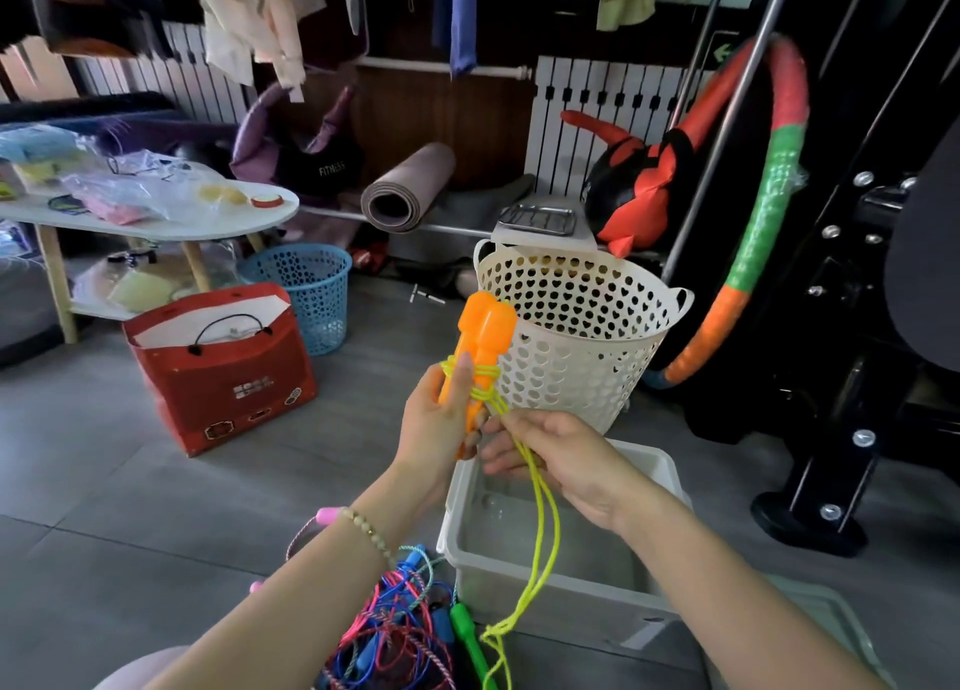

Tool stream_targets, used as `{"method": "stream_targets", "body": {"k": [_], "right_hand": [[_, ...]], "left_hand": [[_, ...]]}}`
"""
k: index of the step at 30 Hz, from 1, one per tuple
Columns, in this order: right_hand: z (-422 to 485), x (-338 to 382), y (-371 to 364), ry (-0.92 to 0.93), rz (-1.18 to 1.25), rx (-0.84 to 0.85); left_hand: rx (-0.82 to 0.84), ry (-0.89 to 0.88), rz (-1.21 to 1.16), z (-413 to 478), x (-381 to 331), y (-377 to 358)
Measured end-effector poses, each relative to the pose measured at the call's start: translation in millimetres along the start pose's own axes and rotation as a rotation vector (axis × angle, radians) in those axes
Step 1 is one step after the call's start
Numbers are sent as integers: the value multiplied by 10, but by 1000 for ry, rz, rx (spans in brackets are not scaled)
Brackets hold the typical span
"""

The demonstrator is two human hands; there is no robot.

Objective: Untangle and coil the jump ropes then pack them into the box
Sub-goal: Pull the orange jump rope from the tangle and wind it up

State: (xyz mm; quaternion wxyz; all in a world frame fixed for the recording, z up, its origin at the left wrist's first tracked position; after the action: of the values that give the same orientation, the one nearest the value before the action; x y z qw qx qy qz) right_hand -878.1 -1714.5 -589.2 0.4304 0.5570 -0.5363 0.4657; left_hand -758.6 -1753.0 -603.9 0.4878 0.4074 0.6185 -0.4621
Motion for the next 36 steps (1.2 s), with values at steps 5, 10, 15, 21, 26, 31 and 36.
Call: {"method": "stream_targets", "body": {"k": [5, 10, 15, 21, 26, 31, 36], "right_hand": [[52, -42, 76, 83, -228, -67], [17, -61, 78, 37, -145, -134], [32, -76, 50, -194, 210, -44], [20, 4, 136, 257, -278, -286], [-170, 314, 4, 474, -275, -176], [-407, 1010, 7, 423, 303, 74], [-477, 1618, 65, 433, 230, 114]], "left_hand": [[-30, -59, 73, 30, -48, 80], [-52, -97, 90, 49, -67, 89], [-55, -75, 79, 87, -75, 105], [-133, -107, 104, 99, -184, 139], [-83, -434, 2, -124, -873, 114], [3, -608, -14, -211, -1628, -138], [36, -706, 40, -158, -2218, -406]]}}
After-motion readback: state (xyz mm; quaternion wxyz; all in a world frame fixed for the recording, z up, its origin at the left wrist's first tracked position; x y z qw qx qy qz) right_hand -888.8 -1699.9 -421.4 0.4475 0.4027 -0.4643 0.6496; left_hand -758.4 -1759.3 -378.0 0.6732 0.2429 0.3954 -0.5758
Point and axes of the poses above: each hand's wrist, its own z-axis towards the middle knuckle, its own y-axis out of the back of the hand, x = y × z, the point moved 4 cm from there along z, towards the middle knuckle, and after that the axes turned 13 degrees about -x, right-handed, at the moved point
